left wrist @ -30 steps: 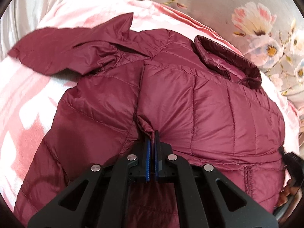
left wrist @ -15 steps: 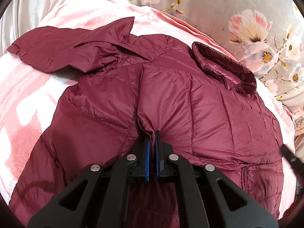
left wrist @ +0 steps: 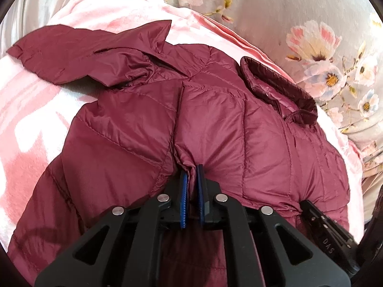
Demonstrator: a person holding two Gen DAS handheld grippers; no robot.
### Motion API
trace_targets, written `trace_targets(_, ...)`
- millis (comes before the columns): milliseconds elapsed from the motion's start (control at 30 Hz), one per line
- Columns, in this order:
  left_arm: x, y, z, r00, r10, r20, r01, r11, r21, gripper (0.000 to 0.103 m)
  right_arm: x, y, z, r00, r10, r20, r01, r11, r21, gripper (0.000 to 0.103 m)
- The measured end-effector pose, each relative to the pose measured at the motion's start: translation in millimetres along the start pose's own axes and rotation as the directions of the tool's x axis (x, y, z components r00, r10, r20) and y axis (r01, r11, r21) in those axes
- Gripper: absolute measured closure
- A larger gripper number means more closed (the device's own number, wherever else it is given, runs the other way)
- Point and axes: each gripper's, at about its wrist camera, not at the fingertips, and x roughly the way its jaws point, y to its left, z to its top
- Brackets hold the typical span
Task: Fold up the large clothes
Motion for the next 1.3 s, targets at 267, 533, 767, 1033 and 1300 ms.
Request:
trace_targets(267,-68,56,34,0.992,-0.013,0.129,0.04,0.978,-0.204,0.031,0,-5,3,1.0,0.03,0.001,-0.031,0.999,0.027,0.103)
trace_targets(533,-89,186,118,0.939,0.265,0.22,-0.135,0.871,-0.473,0.013,-5,1,3,1.0,-0.01,0.011,0.01,1.0,0.008,0.103)
trace_targets(767,-68,260,147,0.908,0.368,0.203,-0.195,0.796,-0.573,0.021,-4,0,2,1.0,-0.008,0.01,0.007,1.0,0.009,0.103)
trace_targets(1033,-40,295,148,0.917,0.359,0.173,-0.184,0.766,-0.616,0.059,-4,1,2,1.0,-0.019,0.009,0.019,1.0,0.0,0.103)
trace_targets(1300,-64,233,157,0.9,0.298,0.318,-0.14,0.889,-0.436,0.102,-4,3,2,1.0,-0.028,0.01,0.028,1.0,-0.005,0.103)
